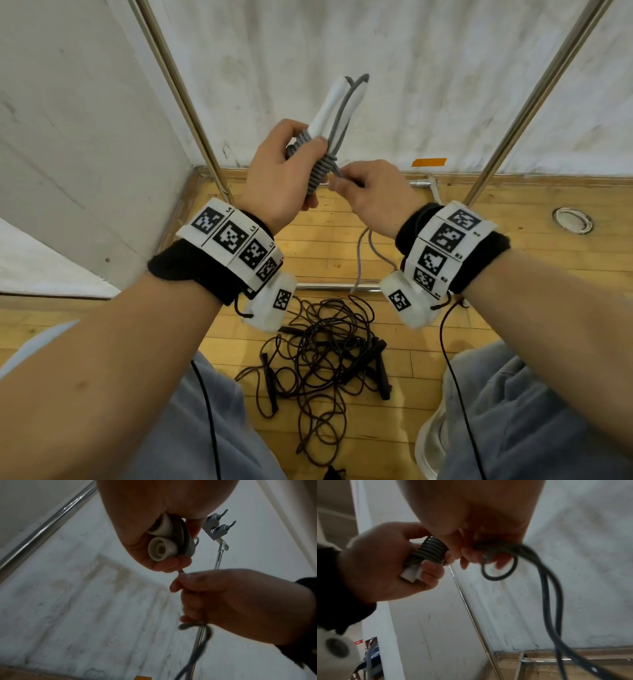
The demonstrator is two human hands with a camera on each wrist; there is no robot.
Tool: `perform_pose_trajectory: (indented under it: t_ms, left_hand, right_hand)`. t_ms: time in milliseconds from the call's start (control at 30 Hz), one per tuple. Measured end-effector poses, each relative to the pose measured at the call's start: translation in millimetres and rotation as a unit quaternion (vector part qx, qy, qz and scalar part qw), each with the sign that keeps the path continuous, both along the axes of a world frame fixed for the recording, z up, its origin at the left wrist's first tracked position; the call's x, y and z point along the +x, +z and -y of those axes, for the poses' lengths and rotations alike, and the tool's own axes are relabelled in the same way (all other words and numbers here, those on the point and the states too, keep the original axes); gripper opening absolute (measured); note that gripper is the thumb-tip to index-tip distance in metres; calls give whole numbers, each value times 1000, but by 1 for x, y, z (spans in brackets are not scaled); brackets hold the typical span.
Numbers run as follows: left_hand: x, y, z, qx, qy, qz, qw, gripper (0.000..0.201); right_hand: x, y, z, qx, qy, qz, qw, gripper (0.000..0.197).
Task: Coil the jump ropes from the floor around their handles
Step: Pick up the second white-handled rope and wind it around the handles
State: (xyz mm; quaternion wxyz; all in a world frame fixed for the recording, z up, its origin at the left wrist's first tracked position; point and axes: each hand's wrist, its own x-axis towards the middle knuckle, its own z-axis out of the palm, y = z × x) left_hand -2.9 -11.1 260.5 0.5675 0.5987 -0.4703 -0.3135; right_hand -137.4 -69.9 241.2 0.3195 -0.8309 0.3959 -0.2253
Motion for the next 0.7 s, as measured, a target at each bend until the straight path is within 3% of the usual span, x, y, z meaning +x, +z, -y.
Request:
perform_pose_trajectory:
  t_ms: [133,267,367,567,700]
  left_hand:
    - [-4,-3,1,14,-6,14,1000,13]
    - [-2,0,2,8,-14,-15,1000,13]
    - [5,2,3,2,9,8,1000,9]
    - [18,-4,7,-9,53,125,991,12]
    - [32,-14,10,16,82,230,970,23]
  right_hand:
    - [-3,-3,4,96,0,-4,995,22]
    - [1,-9,0,259,33,150,954,22]
    - [4,-9,0,302,12,225,926,25]
    - [5,-15,-1,210,31,120,970,22]
    - [-1,-15,2,212,62,53,974,27]
